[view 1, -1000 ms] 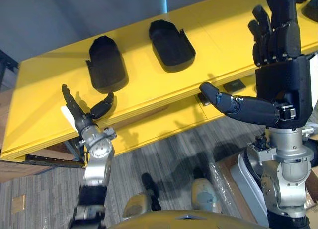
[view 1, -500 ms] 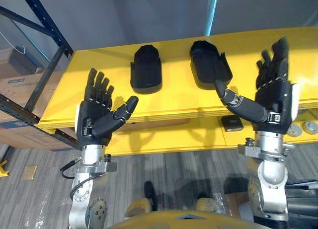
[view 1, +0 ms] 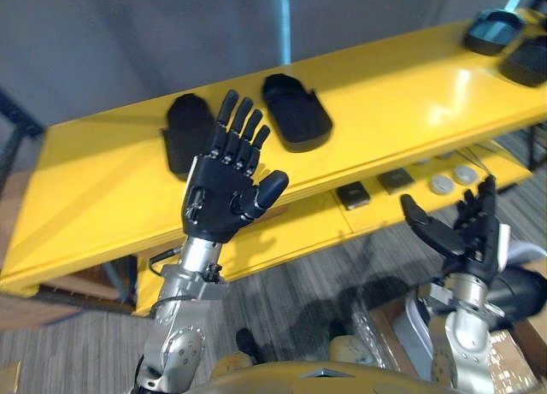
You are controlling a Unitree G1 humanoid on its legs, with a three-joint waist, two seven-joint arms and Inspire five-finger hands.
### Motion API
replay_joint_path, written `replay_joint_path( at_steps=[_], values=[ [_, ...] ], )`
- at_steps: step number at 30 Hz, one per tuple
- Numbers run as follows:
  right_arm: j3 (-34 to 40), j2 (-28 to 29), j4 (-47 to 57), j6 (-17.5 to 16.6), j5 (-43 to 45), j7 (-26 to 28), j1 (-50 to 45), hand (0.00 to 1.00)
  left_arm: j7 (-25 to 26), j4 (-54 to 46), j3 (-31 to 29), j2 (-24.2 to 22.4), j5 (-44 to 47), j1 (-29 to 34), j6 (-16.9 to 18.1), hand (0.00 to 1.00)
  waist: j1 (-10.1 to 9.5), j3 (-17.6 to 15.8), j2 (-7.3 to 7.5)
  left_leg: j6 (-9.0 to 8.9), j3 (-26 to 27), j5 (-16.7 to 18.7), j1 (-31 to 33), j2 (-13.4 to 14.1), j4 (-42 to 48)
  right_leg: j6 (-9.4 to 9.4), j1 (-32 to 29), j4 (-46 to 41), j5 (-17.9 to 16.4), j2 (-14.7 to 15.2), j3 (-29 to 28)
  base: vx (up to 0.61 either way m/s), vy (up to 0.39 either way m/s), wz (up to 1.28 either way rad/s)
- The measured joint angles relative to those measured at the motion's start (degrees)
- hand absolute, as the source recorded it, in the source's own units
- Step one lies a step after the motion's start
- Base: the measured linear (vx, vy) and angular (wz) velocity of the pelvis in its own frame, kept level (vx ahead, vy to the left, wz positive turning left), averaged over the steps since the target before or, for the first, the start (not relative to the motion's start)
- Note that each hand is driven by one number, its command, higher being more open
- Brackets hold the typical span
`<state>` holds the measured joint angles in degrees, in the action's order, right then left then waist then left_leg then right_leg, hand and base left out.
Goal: Walk over and take three plastic housings, then place them on the shelf
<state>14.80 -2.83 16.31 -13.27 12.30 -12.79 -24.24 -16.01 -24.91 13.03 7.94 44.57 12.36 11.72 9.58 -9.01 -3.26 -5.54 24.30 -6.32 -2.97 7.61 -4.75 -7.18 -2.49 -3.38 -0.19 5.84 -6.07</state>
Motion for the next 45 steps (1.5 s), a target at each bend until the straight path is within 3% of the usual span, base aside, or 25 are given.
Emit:
replay_joint_path(
  at_steps=[1,2,4,6,9,12,16,19,21,22,23,24,26,28,29,30,31,33,34,35,37,38,39,42,45],
  values=[
    [0.73,0.25,0.47,-0.09,0.03,-0.08,-0.82,1.00,0.43,0.53,0.35,0.07,0.07,-0.38,0.20,1.00,0.62,0.14,0.24,0.07,0.58,0.71,-0.04,0.10,0.58,0.04,-0.34,0.02,0.07,-0.19,-0.99,0.06,-0.005,-1.11],
    [1.89,0.41,1.10,-0.60,0.62,0.16,-2.34,1.00,1.88,1.14,0.96,0.52,-0.12,-1.05,0.60,1.00,1.58,0.15,1.05,-0.26,-0.63,3.73,0.47,0.06,4.11,0.51,-1.22,-0.21,0.56,-0.70,-4.17,0.06,0.001,-1.40],
    [2.72,0.27,2.74,-1.46,2.27,1.64,-4.53,1.00,4.70,1.20,1.40,0.64,-1.46,-1.24,1.65,1.00,1.64,0.11,1.38,0.01,-6.72,11.04,2.91,-0.13,13.18,0.80,-2.08,-0.87,0.80,-2.54,-9.77,0.06,0.007,-1.66],
    [3.10,-1.22,3.42,-3.50,5.79,3.52,-5.82,1.00,9.27,1.17,1.63,0.61,-4.99,-1.33,2.35,1.00,1.38,0.49,0.37,0.58,-19.19,19.17,6.80,-0.08,25.04,1.34,-3.53,-2.32,1.07,-6.67,-16.31,0.05,0.069,-1.72],
    [1.70,-2.04,5.87,-5.26,8.61,3.90,-4.58,1.00,12.10,-0.41,0.62,0.03,-7.43,-1.24,2.22,1.00,-0.12,0.68,-0.73,0.05,-28.15,23.46,7.23,-1.05,27.54,1.19,-6.38,-4.70,1.07,-9.03,-21.06,0.00,0.155,-1.26],
    [-3.64,-1.77,8.95,-6.11,8.43,3.77,-2.22,1.00,12.41,-2.81,-2.56,-0.39,-8.74,-1.09,2.08,1.00,-2.10,0.51,0.22,0.55,-26.28,23.63,8.60,-2.76,27.94,0.44,-9.62,-6.92,1.29,-8.30,-22.82,-0.05,0.098,-0.34],
    [-9.92,-0.23,9.18,-3.29,6.01,2.59,-2.75,1.00,12.45,-5.79,-5.12,-1.37,-9.11,1.54,2.76,1.00,-6.38,0.36,-0.17,1.69,-27.21,25.75,10.34,-3.53,33.24,-1.21,-9.30,-8.78,0.19,-7.51,-21.12,-0.05,0.094,0.15],
    [-9.55,3.04,8.96,-3.32,6.01,3.72,-6.92,1.00,11.87,-6.94,-5.07,-1.52,-8.98,3.33,4.78,1.00,-6.45,0.12,-0.32,2.19,-27.82,27.29,11.40,-3.78,37.10,-1.66,-9.42,-10.97,-0.44,-7.77,-20.41,-0.04,0.055,0.08],
    [-9.11,4.50,8.79,-4.78,9.01,5.63,-9.49,1.00,11.70,-6.92,-4.70,-3.00,-8.95,3.78,5.47,1.00,-6.39,-0.87,0.33,2.94,-25.00,28.28,10.07,-3.05,38.92,-2.06,-9.01,-12.00,0.25,-7.69,-19.21,-0.11,0.058,-0.55],
    [-9.03,4.49,8.77,-5.20,10.36,6.25,-9.46,1.00,11.77,-6.91,-4.54,-3.44,-9.09,3.98,5.70,1.00,-6.47,-1.34,0.57,3.25,-24.24,28.51,9.53,-2.82,39.16,-1.44,-8.85,-11.48,0.45,-7.18,-18.39,-0.24,0.041,-0.78],
    [-9.08,4.39,8.74,-6.38,12.92,7.18,-8.72,1.00,11.89,-6.52,-4.28,-4.24,-9.44,3.89,5.73,1.00,-6.35,-2.05,0.76,4.49,-22.46,28.74,8.99,-2.52,38.80,0.46,-8.78,-10.33,-0.23,-5.10,-13.57,-0.25,0.036,-0.94],
    [-9.88,3.91,8.63,-7.22,14.01,7.43,-6.94,1.00,13.02,-6.37,-3.86,-4.99,-10.70,3.94,5.71,1.00,-6.94,-2.43,-0.11,5.01,-19.44,27.94,8.45,-0.89,37.75,1.89,-11.23,-14.40,-1.32,-3.31,-7.49,-0.28,0.037,-1.02],
    [-12.75,2.73,8.42,-7.39,12.59,7.09,-3.51,1.00,15.26,-5.86,-4.58,-5.08,-12.42,3.38,5.64,1.00,-8.13,-2.06,0.84,4.08,-15.36,25.01,7.38,0.72,34.70,2.43,-13.18,-22.18,-1.81,-0.54,-0.17,-0.12,-0.039,-1.13],
    [-16.48,1.97,5.69,-7.58,10.33,5.86,1.08,1.00,17.80,-3.40,-5.78,-5.18,-14.41,1.80,5.44,1.00,-9.36,-1.67,1.36,3.08,-12.78,21.11,5.57,2.41,29.68,5.66,-12.38,-30.88,-3.90,3.75,5.65,-0.06,-0.158,-0.81],
    [-18.61,1.73,1.38,-7.58,8.98,4.28,5.05,1.00,18.48,-1.22,-6.92,-5.21,-16.18,0.59,5.09,1.00,-9.65,-1.25,1.70,1.94,-12.40,18.64,5.58,3.77,26.95,6.95,-11.37,-36.62,-4.37,8.06,9.05,-0.04,-0.270,-0.45],
    [-20.10,1.35,-4.62,-7.55,8.13,3.18,8.86,1.00,17.98,0.48,-7.75,-5.04,-15.81,0.35,4.64,1.00,-9.92,-0.68,2.69,0.33,-12.15,16.61,6.12,4.70,25.24,8.00,-9.36,-38.89,-1.78,12.82,11.79,-0.05,-0.383,-0.49],
    [-20.66,1.25,-9.85,-7.48,8.14,1.97,12.34,1.00,15.86,2.04,-7.98,-4.37,-14.04,0.30,3.96,1.00,-10.91,-0.41,3.83,-1.27,-12.41,15.59,7.01,5.33,24.70,5.92,-7.32,-35.02,1.94,14.33,13.22,-0.06,-0.360,-0.45],
    [-19.48,0.94,-14.59,-7.22,8.20,-0.09,14.31,1.00,12.92,4.68,-5.62,-4.74,-10.90,1.01,1.53,1.00,-12.14,-0.89,2.17,-0.07,-14.13,12.73,6.45,5.98,19.37,5.77,-7.01,-30.48,1.23,11.71,15.78,-0.10,-0.323,-0.48],
    [-17.95,0.98,-15.71,-7.19,8.15,-0.69,13.72,1.00,12.39,5.16,-3.08,-4.64,-11.02,1.04,-0.28,1.00,-12.43,-0.74,0.61,0.66,-13.92,10.64,5.93,6.15,16.95,4.12,-5.25,-24.26,0.83,10.19,15.82,-0.07,-0.273,-0.49],
    [-16.76,0.90,-16.37,-6.95,8.14,-1.09,13.68,1.00,11.73,4.86,-1.38,-4.80,-11.05,1.01,-0.83,1.00,-12.45,-0.64,0.09,-0.49,-12.49,8.78,6.01,6.89,15.81,1.75,-2.85,-19.22,-1.06,9.71,15.93,-0.02,-0.168,-0.62],
    [-16.29,0.63,-16.42,-5.21,8.04,-0.79,13.72,1.00,10.15,4.60,-0.37,-4.65,-11.19,0.48,-1.07,1.00,-12.06,-1.50,1.63,-2.98,-9.23,9.55,6.99,6.98,17.07,-3.26,-1.92,-11.05,-4.65,9.55,18.23,-0.09,-0.221,-0.91],
    [-16.17,0.18,-16.47,-4.45,8.15,-0.31,13.58,1.00,9.95,4.99,-0.22,-4.69,-11.33,0.40,-1.34,1.00,-11.74,-1.79,1.04,-3.03,-8.71,9.59,7.63,7.94,17.68,-3.26,-1.24,-8.04,-4.24,8.33,18.36,-0.15,-0.218,-0.74],
    [-15.45,-0.87,-16.51,-3.65,8.54,0.78,12.29,1.00,9.87,5.58,0.59,-5.26,-11.53,0.56,-2.30,1.00,-10.35,-2.58,-0.48,-2.58,-8.78,9.20,7.89,9.72,17.92,-2.24,0.11,-3.56,-1.43,5.79,18.44,-0.14,-0.184,-0.47],
    [-12.36,-2.79,-16.56,-2.85,11.30,3.84,7.62,1.00,8.40,7.21,2.47,-4.96,-11.53,1.15,-3.81,1.00,-9.01,-3.33,-0.64,-1.95,-9.57,8.61,7.18,10.89,17.88,-0.93,0.44,-0.49,0.05,3.79,16.59,-0.11,-0.097,-0.44],
    [-9.74,-4.99,-17.84,-1.65,11.27,5.37,7.59,1.00,7.21,7.32,3.01,-3.57,-11.75,1.11,-4.96,1.00,-7.85,-3.84,-0.55,-1.98,-10.44,9.49,6.64,10.07,17.52,-1.17,-0.40,-0.45,0.32,4.36,15.73,-0.08,0.008,-0.25]
  ],
)
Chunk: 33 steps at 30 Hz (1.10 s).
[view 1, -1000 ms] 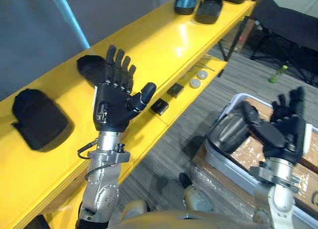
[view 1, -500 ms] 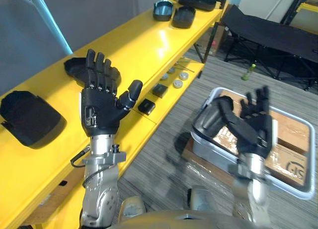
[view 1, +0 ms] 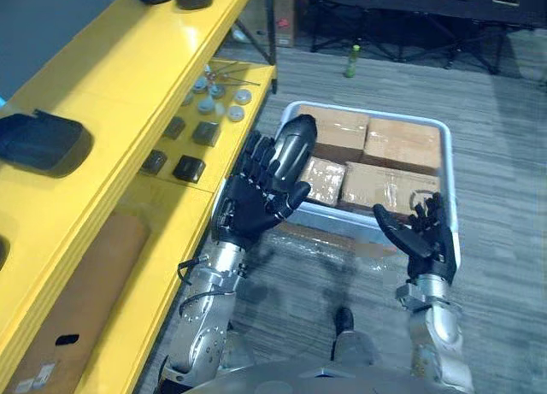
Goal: Walk over and take three plastic housings, then place them on the shelf
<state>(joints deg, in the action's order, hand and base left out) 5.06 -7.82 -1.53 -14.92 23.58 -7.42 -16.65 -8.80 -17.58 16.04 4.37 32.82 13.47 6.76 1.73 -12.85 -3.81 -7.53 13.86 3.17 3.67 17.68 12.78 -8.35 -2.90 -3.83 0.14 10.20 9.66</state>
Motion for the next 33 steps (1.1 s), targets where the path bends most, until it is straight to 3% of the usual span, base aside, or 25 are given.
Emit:
replay_joint_path(
  at_steps=[2,5,9,10,18,25,28,30,33],
  values=[
    [-0.13,-0.59,-2.70,1.46,-0.52,0.12,1.73,1.00,-0.66,0.05,-0.01,1.17,-0.50,0.19,-0.63,1.00,-0.07,-0.40,0.50,0.16,-0.89,1.21,-0.49,-0.94,0.07,-0.51,0.04,0.15,0.38,0.70,-0.23,-0.09,0.085,-0.03],
    [-1.08,-1.51,-10.40,5.23,-3.11,-1.26,8.64,1.00,-0.95,0.42,0.13,2.91,-0.54,0.24,-2.22,1.00,-1.12,-1.03,1.34,-0.68,-1.87,2.22,0.00,-2.93,0.69,-1.51,1.27,3.11,3.76,2.30,-0.22,-0.04,0.105,0.00],
    [-1.17,-4.12,-21.61,8.44,-2.99,-5.30,20.80,1.00,-1.06,1.96,1.41,3.26,-3.03,-0.10,-3.29,1.00,-3.17,-2.61,-0.45,-1.28,-5.27,2.66,3.98,-5.27,3.56,-2.64,2.10,5.82,6.41,4.25,2.08,-0.03,0.090,0.35],
    [-1.13,-5.35,-24.92,8.60,-2.92,-7.12,26.12,1.00,-1.00,1.96,1.62,3.31,-3.91,-0.26,-3.52,1.00,-3.68,-3.99,-1.12,-1.29,-7.07,2.64,6.08,-5.68,4.78,-2.74,2.17,6.30,7.07,4.36,3.45,-0.05,0.049,0.45],
    [1.00,-12.96,-36.16,9.44,-1.83,-11.70,49.04,1.00,0.14,4.68,5.10,5.15,-4.21,-4.30,-4.92,1.00,-8.20,-10.52,-1.34,-1.23,-11.97,2.26,12.69,-7.45,7.02,-2.55,-0.62,7.16,9.53,4.77,5.99,-0.06,0.037,0.21],
    [-0.93,-20.26,-46.44,11.03,-1.89,-15.43,61.38,1.00,1.78,11.61,7.72,4.97,-4.12,-5.27,-4.47,1.00,-9.32,-12.35,-2.12,-0.84,-12.97,1.82,14.24,-8.15,7.14,-2.66,-1.52,6.84,9.60,5.27,7.42,0.00,0.020,0.07],
    [-3.02,-24.44,-50.99,14.35,-1.89,-15.58,66.59,1.00,2.47,13.74,8.66,4.42,-3.41,-6.48,-4.14,1.00,-9.43,-13.45,-3.39,-0.83,-13.95,1.82,15.93,-8.27,8.20,-2.65,-2.26,6.16,9.60,5.23,8.27,-0.03,0.030,0.12],
    [-5.71,-26.01,-55.45,18.00,-1.87,-15.52,70.10,1.00,2.82,15.98,9.00,3.85,-2.95,-6.89,-3.16,1.00,-9.63,-14.43,-3.79,-0.78,-14.22,1.78,15.99,-8.28,8.46,-2.63,-2.43,5.41,9.58,5.26,8.63,-0.03,0.023,0.05],
    [-7.41,-27.45,-57.53,20.87,-2.60,-15.14,72.54,1.00,3.44,18.63,9.71,3.32,-2.20,-7.15,-1.84,1.00,-10.44,-14.88,-4.19,-0.76,-14.36,1.80,16.52,-8.27,8.97,-2.51,-3.08,4.78,9.49,5.36,8.97,-0.04,0.023,0.01]
  ],
)
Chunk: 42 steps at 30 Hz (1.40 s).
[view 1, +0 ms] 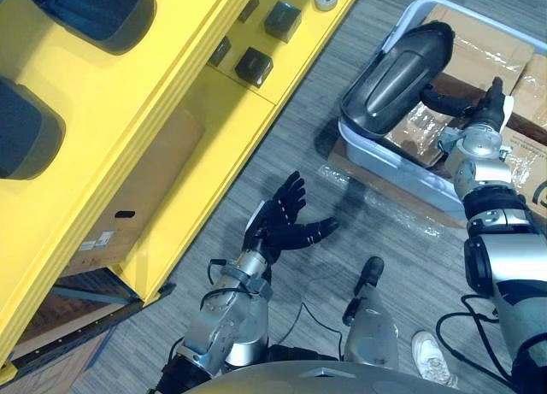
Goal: Walk over and take three plastic housings, then place them on the shelf
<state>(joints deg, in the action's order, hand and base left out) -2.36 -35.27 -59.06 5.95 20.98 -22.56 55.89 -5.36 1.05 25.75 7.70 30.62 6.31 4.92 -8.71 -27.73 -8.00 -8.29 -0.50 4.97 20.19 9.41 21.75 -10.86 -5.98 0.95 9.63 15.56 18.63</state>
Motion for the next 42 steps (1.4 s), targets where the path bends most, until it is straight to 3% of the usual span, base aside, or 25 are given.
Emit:
replay_joint_path(
  at_steps=[6,7,12,17,23,28,30,35,39,42],
  values=[
    [-4.19,-3.33,-6.46,5.23,-5.13,4.96,6.35,1.00,0.07,4.43,1.89,-0.73,1.35,-0.67,0.64,1.00,-1.64,-0.56,-1.00,0.05,-0.77,-0.03,1.73,0.05,1.50,0.20,-1.10,-1.39,-0.20,-0.01,0.58,-0.04,0.014,0.03],
    [-5.28,-4.03,-6.53,6.25,-6.33,6.30,6.40,0.00,0.17,5.48,2.57,-0.78,1.89,-1.23,1.30,1.00,-2.12,-0.63,-1.15,0.05,-0.92,-0.03,1.75,0.07,1.70,0.27,-1.09,-1.70,-0.26,-0.01,0.67,-0.04,0.010,0.05],
    [-9.12,-5.31,-8.35,9.94,-9.97,9.29,10.36,0.00,0.50,6.28,2.69,-0.76,2.57,-1.59,2.16,1.00,-2.34,-0.64,-1.16,0.08,-1.46,-0.26,2.94,0.10,2.06,0.44,-1.77,-1.88,-0.37,-0.06,1.52,-0.04,0.003,0.03],
    [-10.73,-7.29,-8.40,16.44,-16.88,10.06,13.06,0.00,1.21,6.38,2.68,-0.67,2.97,-1.41,2.40,1.00,-2.53,-0.65,-1.14,0.17,-1.47,-0.51,2.99,0.19,2.02,0.44,-1.81,-1.96,-0.37,-0.11,1.54,0.01,0.000,0.00],
    [-12.46,-7.33,-9.33,22.21,-26.88,6.77,15.07,0.00,2.23,6.34,2.69,-0.65,3.81,-1.09,3.54,1.00,-2.99,-0.70,-1.07,0.23,-1.29,-0.57,1.64,0.37,1.45,0.79,-1.19,-2.73,-0.61,-0.08,1.53,0.01,0.001,0.00],
    [-9.97,-7.33,-9.93,26.24,-26.92,5.14,15.16,0.00,2.93,3.76,0.19,-0.55,5.60,0.64,5.21,1.00,-3.28,-1.03,-0.55,0.04,-0.79,-1.90,-0.68,0.45,-1.17,1.36,-0.72,-3.75,-1.30,0.10,1.76,-0.01,-0.005,0.00],
    [-9.28,-7.38,-10.32,27.54,-27.49,4.66,15.14,0.00,2.94,2.74,-1.51,-0.29,5.37,2.37,6.13,1.00,-2.43,-1.05,-0.52,-0.07,-0.89,-3.05,-1.14,0.41,-2.73,1.44,-0.71,-3.75,-1.39,0.11,2.12,-0.04,-0.035,0.04],
    [-7.26,-8.49,-10.49,26.24,-28.79,0.76,15.07,0.00,3.98,-2.15,-3.23,1.77,1.71,3.95,6.52,1.00,-1.03,-1.19,-0.30,-0.31,-0.72,-5.21,-3.65,0.34,-6.49,1.46,0.08,-3.77,-1.40,0.15,2.17,-0.01,-0.009,0.01],
    [-7.30,-10.72,-6.07,21.53,-31.01,-2.61,14.99,0.00,4.29,-8.00,-5.58,1.91,-0.55,2.72,6.05,1.00,-0.06,-1.35,-0.03,-0.51,-0.46,-6.55,-5.85,0.40,-9.07,1.49,1.01,-3.66,-1.39,0.08,2.08,-0.01,-0.006,-0.01],
    [-7.25,-11.08,0.92,16.98,-32.14,-4.61,13.82,0.00,3.46,-9.44,-7.20,2.34,0.46,0.44,2.26,1.00,1.06,-1.14,0.39,-0.88,0.21,-7.32,-8.99,0.70,-11.63,1.51,3.22,-2.42,-1.37,-0.30,1.98,0.00,-0.025,-0.07]
  ],
)
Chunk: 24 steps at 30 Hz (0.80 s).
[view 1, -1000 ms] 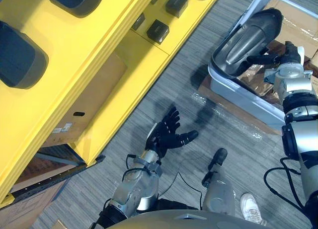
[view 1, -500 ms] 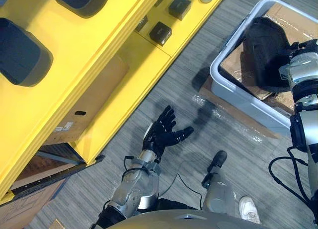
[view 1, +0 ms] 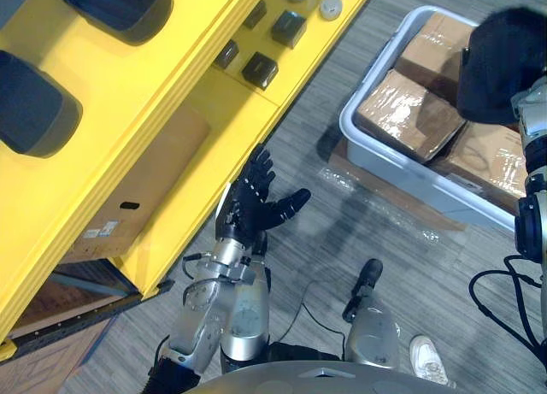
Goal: Walk over and take three plastic housings, then place them on the shelf
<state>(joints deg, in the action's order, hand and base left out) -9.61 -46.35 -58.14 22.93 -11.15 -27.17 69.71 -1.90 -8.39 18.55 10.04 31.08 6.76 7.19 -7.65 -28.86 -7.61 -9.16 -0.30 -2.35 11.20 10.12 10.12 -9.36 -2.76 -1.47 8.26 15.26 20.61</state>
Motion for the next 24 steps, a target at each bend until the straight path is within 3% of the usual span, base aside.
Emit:
replay_joint_path(
  at_steps=[4,6,9,14,16,19,22,24],
  values=[
    [-0.09,0.23,11.95,-7.80,-6.47,-1.25,-6.55,0.00,-4.39,0.15,0.29,1.29,8.77,-2.11,-11.37,1.00,0.58,2.65,2.41,-0.67,1.05,-1.23,-3.10,1.10,-4.27,0.25,1.48,2.30,0.21,-1.39,-0.17,0.07,-0.054,-0.12],
    [-0.07,3.00,17.36,-12.05,-10.75,-2.23,-10.81,0.00,-6.05,2.12,2.48,1.67,14.92,-2.97,-18.34,1.00,1.59,5.13,4.50,-0.93,2.30,-1.86,-5.89,1.62,-6.92,0.25,2.57,2.95,0.22,-1.87,-0.66,0.13,-0.027,-0.17],
    [-0.07,6.95,24.95,-17.53,-15.64,-2.75,-19.00,0.00,-5.86,5.15,5.21,1.09,22.96,-5.78,-25.13,1.00,2.89,9.15,6.41,-0.94,4.26,-1.87,-8.70,1.60,-8.99,0.24,3.90,4.06,0.22,-1.88,-1.54,0.13,0.005,-0.21],
    [-0.12,11.17,32.49,-25.56,-22.44,-3.01,-29.15,0.00,-4.31,11.68,5.13,-1.20,32.71,-12.44,-25.54,1.00,4.96,12.26,7.37,-1.03,6.88,-1.79,-12.63,1.62,-11.27,0.19,5.30,4.71,0.18,-1.93,-3.00,0.05,0.006,-0.25],
    [-0.14,12.70,35.21,-27.79,-24.55,-2.97,-33.06,0.00,-3.83,14.21,4.99,-1.31,35.96,-14.95,-23.70,1.00,5.38,13.15,7.68,-1.19,8.39,-1.67,-14.05,1.75,-11.78,0.18,5.32,4.79,0.16,-2.04,-4.11,-0.03,0.000,-0.32],
    [-0.42,16.88,36.94,-30.59,-26.74,-2.29,-38.11,0.00,-3.85,16.69,4.87,-1.42,38.57,-15.96,-18.14,1.00,6.99,15.41,8.83,-1.64,10.52,-1.46,-15.86,2.15,-12.61,0.19,5.33,5.61,0.19,-2.56,-5.67,-0.04,-0.014,-0.35],
    [-1.35,17.62,38.64,-31.57,-26.77,-0.78,-41.90,0.00,-3.69,17.26,4.88,-3.24,39.24,-16.51,-14.06,1.00,7.89,16.85,9.79,-1.80,10.81,-1.37,-15.90,2.66,-12.57,0.25,5.28,5.73,0.23,-3.07,-5.74,-0.02,-0.009,-0.09],
    [-2.12,17.66,38.76,-32.60,-26.76,-0.62,-42.44,0.00,-3.24,17.48,5.17,-3.90,39.25,-17.82,-13.09,1.00,7.95,17.09,10.08,-1.82,10.83,-1.40,-15.92,2.69,-12.56,0.37,5.27,5.74,0.35,-3.12,-5.78,0.00,0.000,0.00]
  ],
)
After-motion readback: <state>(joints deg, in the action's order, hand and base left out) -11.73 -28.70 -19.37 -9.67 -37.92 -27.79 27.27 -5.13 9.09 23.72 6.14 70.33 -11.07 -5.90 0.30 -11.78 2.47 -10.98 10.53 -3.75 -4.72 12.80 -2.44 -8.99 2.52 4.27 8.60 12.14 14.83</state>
